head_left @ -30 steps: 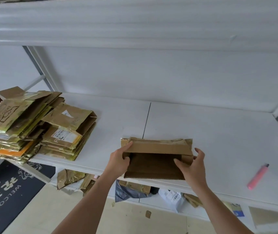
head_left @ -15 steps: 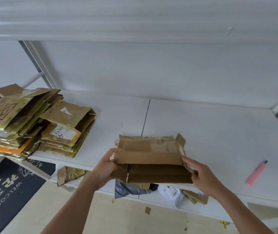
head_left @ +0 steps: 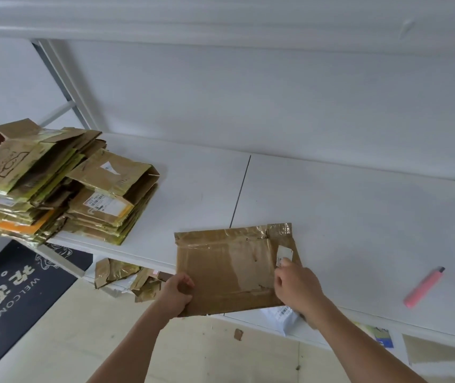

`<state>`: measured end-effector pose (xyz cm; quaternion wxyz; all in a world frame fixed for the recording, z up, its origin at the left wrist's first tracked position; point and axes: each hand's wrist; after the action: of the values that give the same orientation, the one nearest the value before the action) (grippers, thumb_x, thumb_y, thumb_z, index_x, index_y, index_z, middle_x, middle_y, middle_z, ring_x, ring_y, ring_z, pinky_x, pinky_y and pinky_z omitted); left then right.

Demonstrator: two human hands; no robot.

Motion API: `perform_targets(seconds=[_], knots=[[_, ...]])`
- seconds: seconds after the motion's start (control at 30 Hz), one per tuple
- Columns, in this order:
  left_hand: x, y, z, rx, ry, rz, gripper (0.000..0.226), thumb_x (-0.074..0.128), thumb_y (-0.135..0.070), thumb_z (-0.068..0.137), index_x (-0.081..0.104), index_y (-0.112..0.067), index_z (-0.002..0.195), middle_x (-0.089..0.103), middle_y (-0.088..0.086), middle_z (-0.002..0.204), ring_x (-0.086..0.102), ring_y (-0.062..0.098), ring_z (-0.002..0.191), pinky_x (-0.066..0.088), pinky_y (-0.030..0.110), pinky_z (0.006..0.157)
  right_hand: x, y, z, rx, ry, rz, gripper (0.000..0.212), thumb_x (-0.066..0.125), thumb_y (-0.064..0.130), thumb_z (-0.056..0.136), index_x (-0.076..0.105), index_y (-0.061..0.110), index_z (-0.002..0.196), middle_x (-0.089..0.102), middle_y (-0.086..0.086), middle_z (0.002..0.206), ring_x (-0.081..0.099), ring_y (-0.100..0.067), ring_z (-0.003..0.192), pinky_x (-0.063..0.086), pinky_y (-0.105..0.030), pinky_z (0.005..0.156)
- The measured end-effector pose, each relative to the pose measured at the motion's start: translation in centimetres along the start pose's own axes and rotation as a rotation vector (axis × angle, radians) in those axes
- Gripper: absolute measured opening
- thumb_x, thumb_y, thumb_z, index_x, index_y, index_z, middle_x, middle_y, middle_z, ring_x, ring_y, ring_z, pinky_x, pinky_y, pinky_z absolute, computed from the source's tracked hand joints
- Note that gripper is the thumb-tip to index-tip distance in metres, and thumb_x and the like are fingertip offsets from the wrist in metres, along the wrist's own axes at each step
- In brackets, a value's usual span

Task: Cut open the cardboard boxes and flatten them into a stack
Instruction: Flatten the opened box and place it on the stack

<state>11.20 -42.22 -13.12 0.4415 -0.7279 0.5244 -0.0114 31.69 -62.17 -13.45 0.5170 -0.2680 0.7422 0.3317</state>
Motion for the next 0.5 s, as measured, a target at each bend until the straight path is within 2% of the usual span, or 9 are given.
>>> perform_targets(seconds=[0.07, 0.13, 0.17, 0.23, 0.27, 0.3, 0.37, 0.43, 0.5], knots=[[0.6, 0.1, 0.0, 0.052, -0.036, 0.083, 0.032, 0.048, 0.013, 0.084, 0.049, -0.016, 0.097, 0.053, 0.011, 0.107, 0.047, 0.016, 0.078, 0.041, 0.023, 0.055, 1.1, 0.5, 1.0, 0.055, -0.066, -0.038, 0.028, 0.040, 0.038, 0.100, 0.058, 0.017, 0.104, 0.050, 0.002, 0.111, 0.048, -0.013, 0.093, 0.043, -0.029, 0.081], [1.2, 0.0, 0.1, 0.042, -0.061, 0.112, 0.040, 0.046, 0.012, 0.085, 0.041, -0.018, 0.111, 0.050, 0.008, 0.100, 0.047, 0.016, 0.077, 0.040, 0.022, 0.053, 2.7, 1.0, 1.2, 0.141, -0.153, -0.054, 0.028, 0.040, 0.048, 0.098, 0.048, 0.022, 0.107, 0.046, 0.002, 0.103, 0.047, -0.018, 0.098, 0.044, -0.034, 0.082], [1.4, -0.1, 0.1, 0.032, -0.080, 0.119, 0.047, 0.045, 0.011, 0.086, 0.036, -0.018, 0.120, 0.048, 0.006, 0.098, 0.047, 0.017, 0.079, 0.040, 0.022, 0.053, 3.5, 1.3, 1.1, 0.160, -0.199, -0.054, 0.030, 0.040, 0.048, 0.097, 0.049, 0.022, 0.109, 0.047, 0.000, 0.101, 0.048, -0.021, 0.096, 0.045, -0.038, 0.079], [1.8, -0.5, 0.4, 0.016, -0.112, 0.102, 0.063, 0.044, 0.012, 0.086, 0.022, -0.019, 0.136, 0.046, 0.006, 0.102, 0.050, 0.021, 0.087, 0.043, 0.025, 0.056, 4.6, 1.9, 0.8, 0.158, -0.161, -0.045, 0.041, 0.036, 0.044, 0.096, 0.054, 0.018, 0.121, 0.051, -0.012, 0.107, 0.052, -0.032, 0.101, 0.047, -0.051, 0.081], [2.0, -0.7, 0.5, 0.007, -0.119, 0.096, 0.072, 0.045, 0.012, 0.086, 0.015, -0.022, 0.142, 0.046, 0.008, 0.110, 0.052, 0.024, 0.094, 0.047, 0.028, 0.061, 5.2, 1.8, 0.9, 0.157, -0.131, -0.030, 0.048, 0.031, 0.042, 0.096, 0.052, 0.016, 0.131, 0.051, -0.018, 0.119, 0.051, -0.037, 0.113, 0.044, -0.059, 0.091], [2.1, -0.9, 0.6, -0.015, -0.117, 0.088, 0.080, 0.047, 0.011, 0.086, 0.009, -0.024, 0.148, 0.044, 0.011, 0.121, 0.052, 0.027, 0.102, 0.050, 0.031, 0.068, 5.8, 1.6, 1.1, 0.146, -0.114, -0.013, 0.054, 0.026, 0.042, 0.096, 0.045, 0.017, 0.141, 0.045, -0.022, 0.136, 0.044, -0.040, 0.130, 0.035, -0.063, 0.103], [2.1, -1.4, 0.9, -0.078, -0.105, 0.018, 0.089, 0.048, 0.007, 0.086, -0.001, -0.024, 0.154, 0.035, 0.014, 0.142, 0.048, 0.032, 0.120, 0.051, 0.039, 0.087, 6.0, 1.1, 1.6, 0.132, -0.064, -0.046, 0.065, 0.008, 0.048, 0.097, 0.017, 0.024, 0.156, 0.012, -0.017, 0.163, 0.010, -0.033, 0.151, 0.012, -0.059, 0.116], [2.2, -1.8, 1.2, -0.155, -0.114, -0.131, 0.090, 0.049, 0.002, 0.086, -0.001, -0.024, 0.156, 0.027, 0.010, 0.152, 0.041, 0.032, 0.130, 0.047, 0.042, 0.101, 6.2, 0.4, 2.1, 0.095, -0.005, -0.075, 0.070, -0.014, 0.056, 0.088, -0.014, 0.030, 0.153, -0.023, -0.005, 0.162, -0.020, -0.023, 0.149, -0.005, -0.052, 0.118], [2.3, -2.0, 1.4, -0.197, -0.135, -0.281, 0.086, 0.052, -0.003, 0.086, 0.006, -0.025, 0.156, 0.034, 0.006, 0.146, 0.043, 0.028, 0.124, 0.046, 0.041, 0.101, 5.9, 0.3, 2.3, 0.097, 0.011, -0.089, 0.074, -0.023, 0.060, 0.080, -0.025, 0.030, 0.148, -0.034, -0.002, 0.157, -0.030, -0.021, 0.145, -0.014, -0.049, 0.115]])
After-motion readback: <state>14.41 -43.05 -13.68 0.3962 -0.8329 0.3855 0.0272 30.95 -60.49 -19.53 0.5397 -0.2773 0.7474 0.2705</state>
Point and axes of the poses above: each hand's wrist, its own z-axis towards the middle knuckle, its own x-axis out of the palm, y = z × x
